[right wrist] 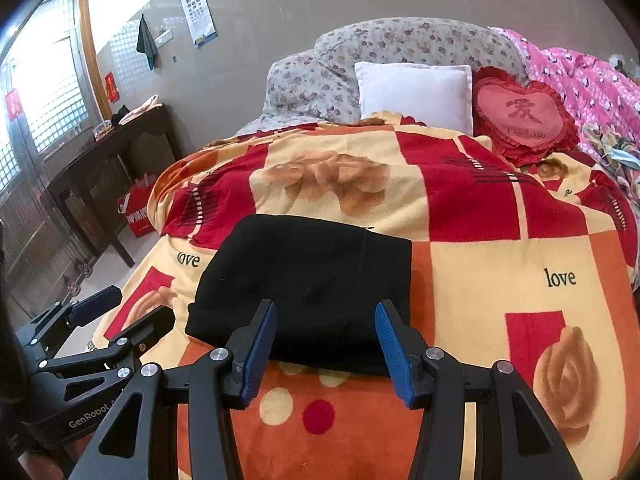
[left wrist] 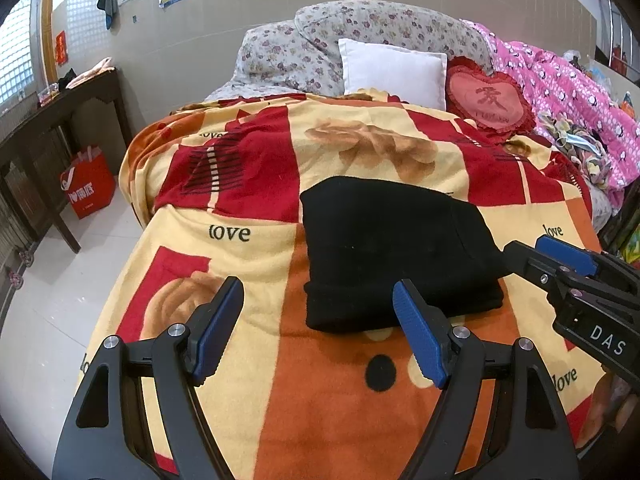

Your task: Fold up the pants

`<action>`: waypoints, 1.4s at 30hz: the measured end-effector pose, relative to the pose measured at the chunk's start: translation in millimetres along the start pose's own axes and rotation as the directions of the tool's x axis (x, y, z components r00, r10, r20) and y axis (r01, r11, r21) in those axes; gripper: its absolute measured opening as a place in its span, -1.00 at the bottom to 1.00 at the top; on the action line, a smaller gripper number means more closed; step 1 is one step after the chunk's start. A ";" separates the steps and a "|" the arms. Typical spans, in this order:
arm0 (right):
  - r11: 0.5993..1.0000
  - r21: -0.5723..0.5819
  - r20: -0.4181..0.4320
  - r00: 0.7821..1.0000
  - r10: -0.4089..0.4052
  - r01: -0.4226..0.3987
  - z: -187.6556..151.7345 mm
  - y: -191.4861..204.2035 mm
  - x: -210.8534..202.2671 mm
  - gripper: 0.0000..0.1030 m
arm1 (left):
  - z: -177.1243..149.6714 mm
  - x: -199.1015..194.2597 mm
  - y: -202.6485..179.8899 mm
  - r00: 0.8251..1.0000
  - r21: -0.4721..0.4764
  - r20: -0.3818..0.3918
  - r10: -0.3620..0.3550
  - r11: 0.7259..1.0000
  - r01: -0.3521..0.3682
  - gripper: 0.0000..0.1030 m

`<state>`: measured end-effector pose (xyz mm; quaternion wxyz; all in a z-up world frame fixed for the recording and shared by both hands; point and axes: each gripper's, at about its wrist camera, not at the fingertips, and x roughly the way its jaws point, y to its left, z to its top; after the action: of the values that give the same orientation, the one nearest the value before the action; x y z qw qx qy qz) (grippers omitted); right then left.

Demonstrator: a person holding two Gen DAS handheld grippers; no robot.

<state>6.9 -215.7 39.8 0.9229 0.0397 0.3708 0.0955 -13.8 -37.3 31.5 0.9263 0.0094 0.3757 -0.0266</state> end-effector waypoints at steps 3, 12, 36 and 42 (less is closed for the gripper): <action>1.000 0.001 -0.001 1.000 0.001 -0.001 -0.1 -0.8 0.8 -0.04 | -0.4 1.7 0.1 1.000 -0.002 -0.005 -0.002 1.000 0.002 0.52; 1.000 -0.004 -0.004 1.000 -0.002 0.002 -0.9 -1.3 3.0 -0.03 | -0.5 2.9 0.2 1.000 0.000 -0.007 0.000 1.000 0.000 0.52; 1.000 -0.007 -0.039 0.999 -0.001 0.001 -3.9 2.1 13.0 -0.03 | -1.6 13.7 1.9 1.000 -0.003 -0.029 0.005 1.000 -0.005 0.52; 1.000 -0.010 -0.046 0.999 -0.003 0.002 -4.0 1.8 15.5 -0.03 | -1.8 15.3 1.7 0.999 -0.007 -0.032 -0.001 1.000 0.001 0.52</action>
<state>14.9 -210.8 26.6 0.9144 0.0324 0.3916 0.0971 -4.1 -36.2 19.5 0.9202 0.0062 0.3906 -0.0256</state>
